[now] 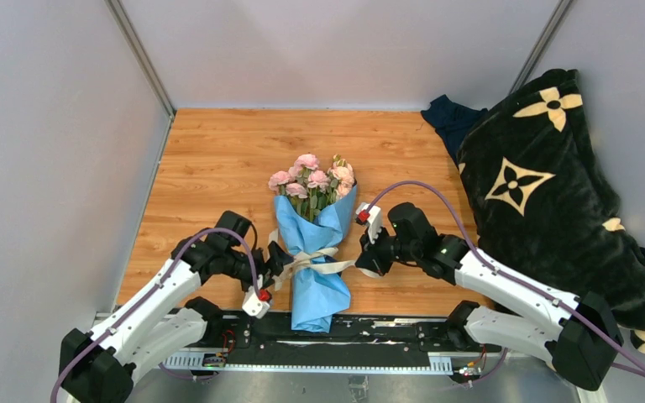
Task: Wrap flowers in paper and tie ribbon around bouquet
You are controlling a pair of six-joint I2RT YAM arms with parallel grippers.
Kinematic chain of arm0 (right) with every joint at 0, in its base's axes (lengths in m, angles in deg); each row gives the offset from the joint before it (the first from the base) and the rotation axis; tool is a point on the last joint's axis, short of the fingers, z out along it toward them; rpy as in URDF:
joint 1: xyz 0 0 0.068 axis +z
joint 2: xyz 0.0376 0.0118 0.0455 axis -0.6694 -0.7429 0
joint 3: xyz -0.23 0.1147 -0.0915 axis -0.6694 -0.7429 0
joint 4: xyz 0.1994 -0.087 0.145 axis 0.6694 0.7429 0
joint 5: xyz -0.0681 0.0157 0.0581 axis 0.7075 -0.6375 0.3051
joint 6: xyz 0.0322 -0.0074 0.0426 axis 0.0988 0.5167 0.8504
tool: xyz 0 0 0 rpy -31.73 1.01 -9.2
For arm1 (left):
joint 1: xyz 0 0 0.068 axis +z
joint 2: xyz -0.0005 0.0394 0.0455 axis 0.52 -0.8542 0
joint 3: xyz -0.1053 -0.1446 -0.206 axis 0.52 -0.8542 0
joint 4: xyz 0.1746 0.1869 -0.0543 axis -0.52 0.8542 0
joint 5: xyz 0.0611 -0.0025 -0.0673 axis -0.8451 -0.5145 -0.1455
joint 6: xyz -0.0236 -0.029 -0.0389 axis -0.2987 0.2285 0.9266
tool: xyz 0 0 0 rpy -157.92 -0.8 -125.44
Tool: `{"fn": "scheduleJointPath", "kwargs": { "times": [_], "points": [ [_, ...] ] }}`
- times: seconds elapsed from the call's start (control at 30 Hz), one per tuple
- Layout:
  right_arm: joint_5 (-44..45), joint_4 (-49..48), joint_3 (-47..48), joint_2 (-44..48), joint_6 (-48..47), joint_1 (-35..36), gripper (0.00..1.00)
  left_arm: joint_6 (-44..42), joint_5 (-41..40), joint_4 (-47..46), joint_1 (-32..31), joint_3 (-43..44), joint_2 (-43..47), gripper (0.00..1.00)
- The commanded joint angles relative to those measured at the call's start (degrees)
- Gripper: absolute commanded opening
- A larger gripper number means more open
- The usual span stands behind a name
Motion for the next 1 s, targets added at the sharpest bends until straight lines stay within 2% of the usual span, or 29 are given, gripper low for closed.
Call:
{"fn": "scheduleJointPath", "kwargs": {
  "times": [0.0, 0.07, 0.17, 0.3, 0.37, 0.4, 0.43, 0.47, 0.5, 0.57, 0.6, 0.63, 0.7, 0.8, 0.87, 0.97],
  "points": [
    [-2.29, -2.08, 0.39, -0.68, 0.25, -0.1, 0.0, 10.99, 8.3, 3.53, 0.19, 7.21, -3.46, 0.87],
    [-2.23, -2.35, 0.06, -0.39, 0.37, -0.06, 0.0, 9.54, 9.82, 3.52, 0.13, 7.89, -4.94, 0.92],
    [-1.65, -2.28, -0.44, 0.55, -0.04, -0.01, 0.0, 1.36, 5.2, 4.54, -0.16, 6.34, -5.24, 0.99],
    [-1.16, -2.28, -0.96, 1.27, -0.72, -0.06, 0.0, -8.88, -0.86, 11.96, -0.16, 7.82, -7.55, 1.0],
    [-1.31, -2.28, -0.88, 0.97, -1.06, -0.01, 0.0, -6.25, 0.83, 11.56, -0.16, 8.83, -7.99, 1.0],
    [-1.47, -2.42, -0.92, 0.81, -1.17, -0.07, 0.0, -0.62, 2.92, 9.23, -0.16, 9.16, -8.22, 1.0],
    [-1.57, -2.51, -0.96, 0.59, -1.25, -0.03, 0.0, 8.83, 6.14, 3.84, -0.16, 9.64, -8.47, 1.0],
    [-1.66, -2.62, -1.08, 0.41, -1.24, -0.04, 0.0, 22.05, 8.71, -4.07, -0.16, 9.67, -8.7, 0.95],
    [-1.72, -2.62, -1.2, 0.31, -1.2, -0.02, 0.0, 34.59, 9.64, -13.1, -0.29, 8.68, -8.82, 0.84],
    [-1.76, -2.78, -1.58, 0.41, -0.94, -0.02, 0.0, 57.77, 6.11, -31.71, -0.71, 5.69, -9.41, 0.53],
    [-1.69, -2.98, -2.09, 0.56, -0.7, 0.01, 0.0, 65.14, 2.96, -39.7, -1.12, 4.2, -10.26, 0.39],
    [-1.63, -3.24, -2.49, 0.81, -0.4, 0.01, 0.0, 69.86, -0.68, -45.9, -1.96, 3.41, -11.44, 0.33],
    [-1.55, -3.69, -3.07, 1.34, -0.07, 0.01, 0.0, 67.91, -4.25, -47.12, -3.55, 3.01, -13.75, 0.32],
    [-1.18, -3.68, -3.32, 2.01, -0.04, 0.01, 0.0, 59.03, -6.38, -47.69, -5.64, 0.4, -14.21, 0.4],
    [-0.94, -3.46, -3.44, 2.17, -0.08, 0.01, 0.0, 55.19, -5.27, -43.73, -6.5, 0.46, -14.19, 0.47],
    [-0.8, -3.66, -3.76, 2.04, 0.02, 0.01, 0.0, 50.09, -2.11, -35.32, -7.08, 1.98, -14.39, 0.51]
  ]
}}
